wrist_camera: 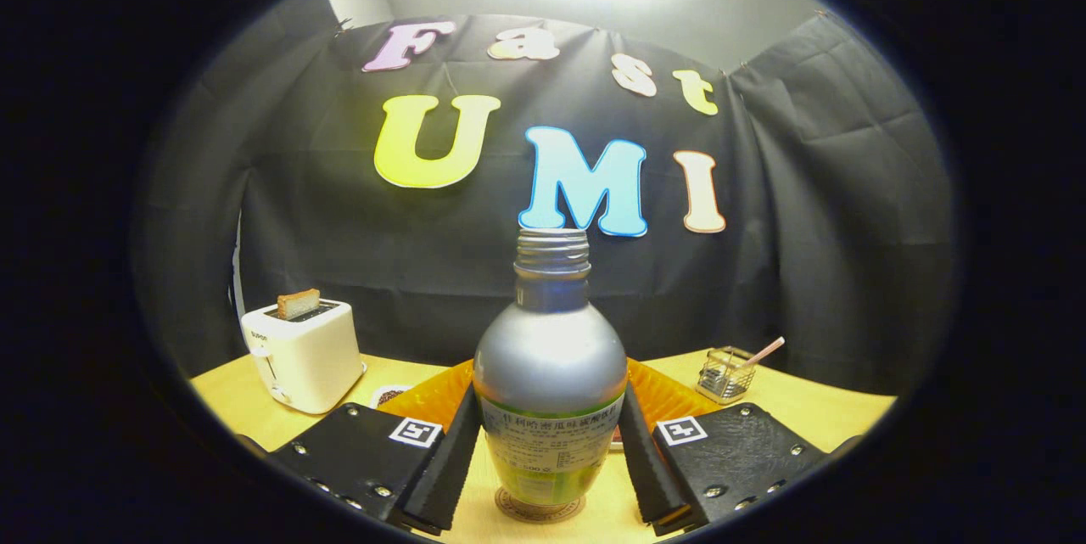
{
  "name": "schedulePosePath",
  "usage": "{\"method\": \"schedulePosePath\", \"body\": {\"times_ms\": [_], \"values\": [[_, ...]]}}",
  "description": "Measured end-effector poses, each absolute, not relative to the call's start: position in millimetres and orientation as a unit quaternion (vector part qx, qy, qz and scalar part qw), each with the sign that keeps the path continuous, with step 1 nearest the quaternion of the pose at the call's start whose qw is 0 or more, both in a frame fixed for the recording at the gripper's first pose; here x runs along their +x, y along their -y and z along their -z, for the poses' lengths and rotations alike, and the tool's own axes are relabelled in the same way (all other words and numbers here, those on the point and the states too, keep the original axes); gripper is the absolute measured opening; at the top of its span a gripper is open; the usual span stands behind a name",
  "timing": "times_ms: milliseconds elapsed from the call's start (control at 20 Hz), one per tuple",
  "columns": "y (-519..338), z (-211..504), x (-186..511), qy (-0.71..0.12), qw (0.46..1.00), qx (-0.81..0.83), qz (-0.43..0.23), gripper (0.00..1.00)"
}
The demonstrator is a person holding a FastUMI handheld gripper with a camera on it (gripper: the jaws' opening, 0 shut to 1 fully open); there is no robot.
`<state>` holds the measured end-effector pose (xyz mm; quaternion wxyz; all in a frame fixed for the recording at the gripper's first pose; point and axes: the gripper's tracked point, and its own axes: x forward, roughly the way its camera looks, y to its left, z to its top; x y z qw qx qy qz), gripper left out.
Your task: Take the bottle from table, then pour the juice into the cup, finally place the bottle on the coaster
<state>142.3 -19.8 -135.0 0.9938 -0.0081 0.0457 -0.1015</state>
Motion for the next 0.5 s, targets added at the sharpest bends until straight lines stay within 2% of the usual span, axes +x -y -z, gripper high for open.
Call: {"method": "schedulePosePath", "body": {"times_ms": [500], "values": [[21.6,186.9,157.2,-0.075,0.993,-0.009,0.093,0.78]]}}
